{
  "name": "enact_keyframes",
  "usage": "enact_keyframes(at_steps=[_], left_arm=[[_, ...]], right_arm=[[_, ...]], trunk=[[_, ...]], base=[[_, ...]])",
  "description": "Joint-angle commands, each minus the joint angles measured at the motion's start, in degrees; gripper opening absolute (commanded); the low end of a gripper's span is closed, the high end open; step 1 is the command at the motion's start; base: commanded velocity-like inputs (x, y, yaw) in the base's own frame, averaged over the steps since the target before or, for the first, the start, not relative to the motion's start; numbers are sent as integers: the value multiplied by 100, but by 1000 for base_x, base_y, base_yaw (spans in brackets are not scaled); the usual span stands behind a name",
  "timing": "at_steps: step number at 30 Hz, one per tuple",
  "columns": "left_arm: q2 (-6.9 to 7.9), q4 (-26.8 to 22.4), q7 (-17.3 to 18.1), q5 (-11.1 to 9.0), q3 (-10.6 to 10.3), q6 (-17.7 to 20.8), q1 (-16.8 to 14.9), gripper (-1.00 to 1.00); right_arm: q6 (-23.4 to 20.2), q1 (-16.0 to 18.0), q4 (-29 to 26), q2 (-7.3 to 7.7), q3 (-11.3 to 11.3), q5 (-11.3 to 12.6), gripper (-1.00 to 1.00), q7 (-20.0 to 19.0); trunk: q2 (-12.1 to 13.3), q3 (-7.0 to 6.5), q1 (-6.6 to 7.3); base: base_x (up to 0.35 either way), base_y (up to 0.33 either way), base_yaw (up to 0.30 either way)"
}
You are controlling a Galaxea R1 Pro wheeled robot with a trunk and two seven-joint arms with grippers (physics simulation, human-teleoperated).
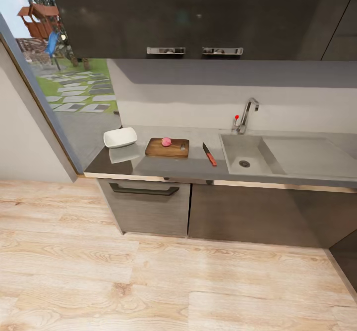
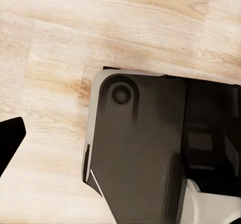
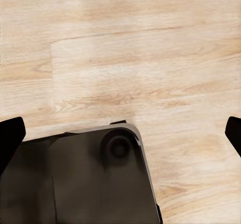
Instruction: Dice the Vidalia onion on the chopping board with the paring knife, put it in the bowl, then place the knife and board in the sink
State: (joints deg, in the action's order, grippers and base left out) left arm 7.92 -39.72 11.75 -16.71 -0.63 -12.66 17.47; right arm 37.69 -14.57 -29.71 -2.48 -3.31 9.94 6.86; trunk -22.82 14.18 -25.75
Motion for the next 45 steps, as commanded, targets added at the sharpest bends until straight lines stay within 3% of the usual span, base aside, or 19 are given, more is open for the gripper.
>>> enact_keyframes(at_steps=[1,45], left_arm=[[2,-2,29,-60,-7,0,2,100],[-12,241,29,-60,-8,0,2,100]], right_arm=[[10,-2,-10,2,-36,49,100,22],[63,-2,-26,29,-12,71,100,44]], trunk=[[-10,8,-4],[-10,-332,-4]], base=[[0,0,0],[0,0,0]])
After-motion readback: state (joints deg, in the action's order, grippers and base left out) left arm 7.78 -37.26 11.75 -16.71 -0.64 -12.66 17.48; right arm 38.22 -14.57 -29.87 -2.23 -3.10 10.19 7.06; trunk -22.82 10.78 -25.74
